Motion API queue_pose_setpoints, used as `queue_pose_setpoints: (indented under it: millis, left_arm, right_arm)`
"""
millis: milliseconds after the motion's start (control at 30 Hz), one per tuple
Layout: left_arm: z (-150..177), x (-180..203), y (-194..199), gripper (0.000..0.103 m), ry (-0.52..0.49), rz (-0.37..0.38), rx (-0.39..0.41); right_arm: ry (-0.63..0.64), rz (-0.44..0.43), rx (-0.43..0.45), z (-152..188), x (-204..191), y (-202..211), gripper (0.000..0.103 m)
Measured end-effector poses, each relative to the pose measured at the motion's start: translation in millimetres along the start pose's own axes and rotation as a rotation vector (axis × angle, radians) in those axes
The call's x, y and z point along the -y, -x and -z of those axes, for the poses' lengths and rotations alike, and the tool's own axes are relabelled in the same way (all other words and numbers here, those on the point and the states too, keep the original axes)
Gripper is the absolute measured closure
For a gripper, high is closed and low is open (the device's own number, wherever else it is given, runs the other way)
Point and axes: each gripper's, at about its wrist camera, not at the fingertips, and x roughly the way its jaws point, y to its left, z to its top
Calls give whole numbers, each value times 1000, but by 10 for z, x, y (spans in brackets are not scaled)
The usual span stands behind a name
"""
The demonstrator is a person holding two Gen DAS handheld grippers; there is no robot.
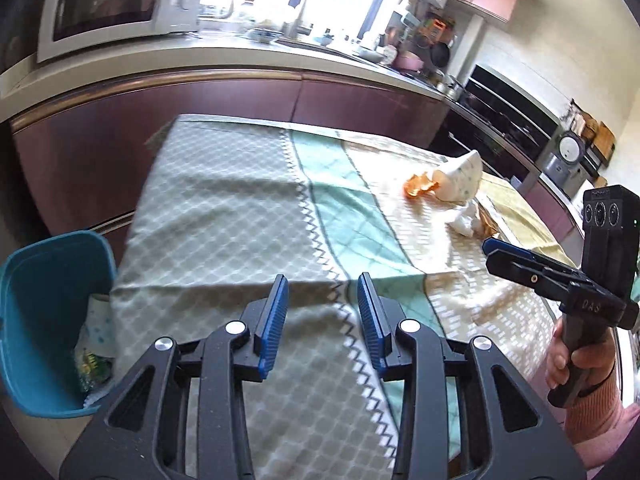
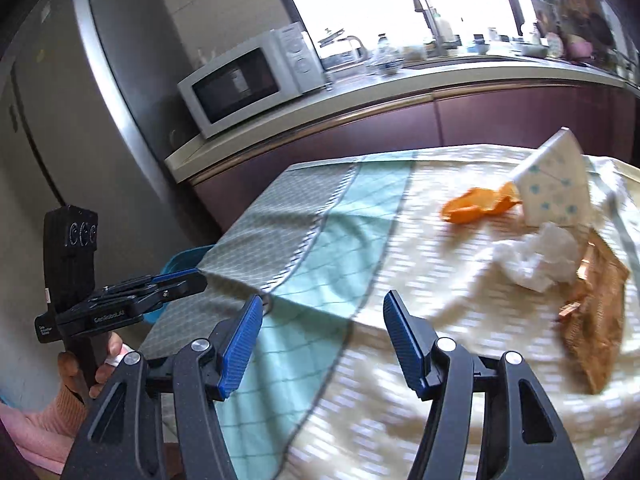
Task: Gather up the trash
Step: 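Move both open tools back over the table toward the tissue and gold wrapper, then grasp the white tissue with the left gripper while the right gripper grasps the gold wrapper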
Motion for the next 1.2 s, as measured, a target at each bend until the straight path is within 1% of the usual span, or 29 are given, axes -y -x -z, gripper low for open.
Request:
queue_pose_setpoints:
  millis: [167, 233, 400, 500, 633, 700, 767, 867, 1000, 1133, 1167, 1200]
  left_arm:
    - [-117, 592, -426, 67, -91, 73, -59]
    - [-170, 834, -600, 67, -120, 95, -79]
    - [-309, 1274, -984, 67, -164, 139, -121]
    - [-400, 1480, -1190, 67, -182, 149, -137]
    - [-513, 1635, -1448, 66, -197, 132, -160]
    - [-548, 1708, -1563, 65, -210, 115, -168]
    - [-581, 1770, -1650, 60, -223, 101, -170]
    - [-637, 1862, -1765, 57, -240, 88, -172]
    - [-692, 1940, -1918, 57, -253, 67, -190]
    - [-660, 1949, -2027, 64, -258, 53, -222]
    - [-648, 1945, -2057, 70, -254, 59, -234]
    - [-631, 1940, -2078, 73, -251, 64, -240]
  right_arm:
    - [-83, 125, 50, 57, 585, 286, 43]
    - [-112, 158, 64, 57, 785, 359, 43]
    - [-156, 224, 76, 73, 1108, 417, 42]
    - [-164, 244, 64, 97, 1217, 399, 43]
    - [-174, 252, 41, 115, 1341, 345, 43]
    - [-177, 250, 33, 120, 1370, 316, 43]
    - [-177, 244, 27, 130, 1386, 290, 43]
    - [-166, 252, 13, 113, 1389, 234, 43]
    - [-154, 268, 0, 97, 1389, 173, 43]
    - [-165, 265, -11, 112, 1419, 147, 44]
    - [-169, 261, -7, 114, 1424, 155, 45]
    - [-172, 260, -5, 120, 1428, 162, 46]
